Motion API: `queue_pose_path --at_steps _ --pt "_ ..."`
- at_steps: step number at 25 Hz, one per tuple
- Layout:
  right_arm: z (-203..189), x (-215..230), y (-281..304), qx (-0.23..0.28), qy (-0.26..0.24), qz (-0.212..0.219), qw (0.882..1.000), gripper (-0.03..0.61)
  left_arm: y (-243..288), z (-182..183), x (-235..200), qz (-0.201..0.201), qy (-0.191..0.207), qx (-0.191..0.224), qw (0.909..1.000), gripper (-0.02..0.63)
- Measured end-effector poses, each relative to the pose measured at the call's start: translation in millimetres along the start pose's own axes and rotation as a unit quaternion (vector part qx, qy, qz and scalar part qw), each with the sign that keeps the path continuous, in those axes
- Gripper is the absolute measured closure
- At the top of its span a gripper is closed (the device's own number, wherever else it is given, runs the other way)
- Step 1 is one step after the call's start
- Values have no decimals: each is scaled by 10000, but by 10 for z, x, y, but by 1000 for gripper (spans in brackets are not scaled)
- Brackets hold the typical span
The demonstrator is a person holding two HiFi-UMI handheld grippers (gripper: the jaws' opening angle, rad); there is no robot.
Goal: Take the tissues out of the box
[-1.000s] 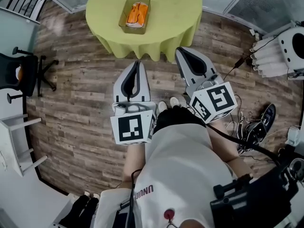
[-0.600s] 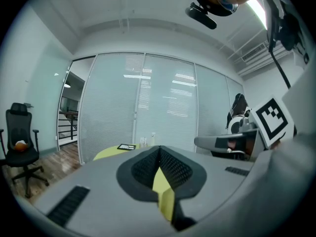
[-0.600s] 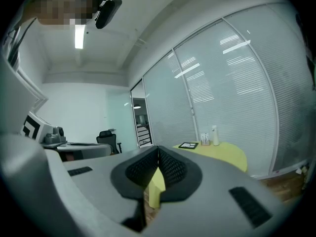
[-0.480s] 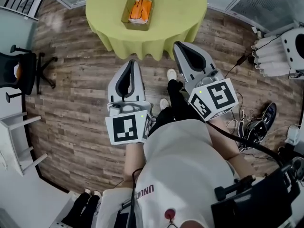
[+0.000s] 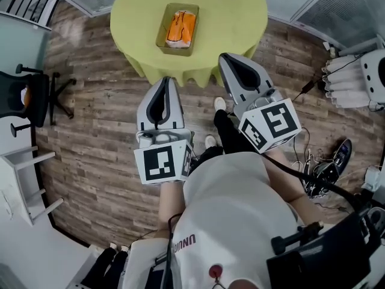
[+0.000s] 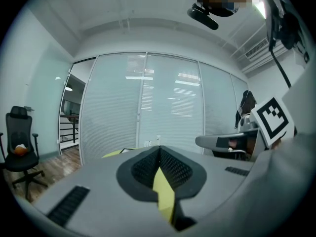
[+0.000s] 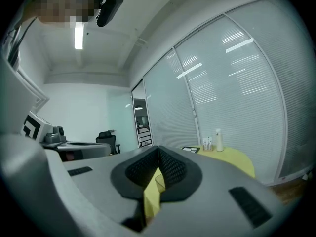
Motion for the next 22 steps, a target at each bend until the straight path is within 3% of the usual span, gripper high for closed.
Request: queue_pose_path --at_steps 10,22 --pt "262 467 529 -107 28 234 9997 558 703 101 -107 114 53 -158 9998 600" --pt "527 921 1036 -232 2 645 9976 558 1302 177 -186 533 91 -319 9980 601"
Point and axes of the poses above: the fingertips, and each gripper's own axes: y forward along the fingers, x to its right, z out of its top, the point moved 6 cm from there along -y, backward along the fingers, and after that the axes turned 11 degrees about y, right-handed, at the moved point
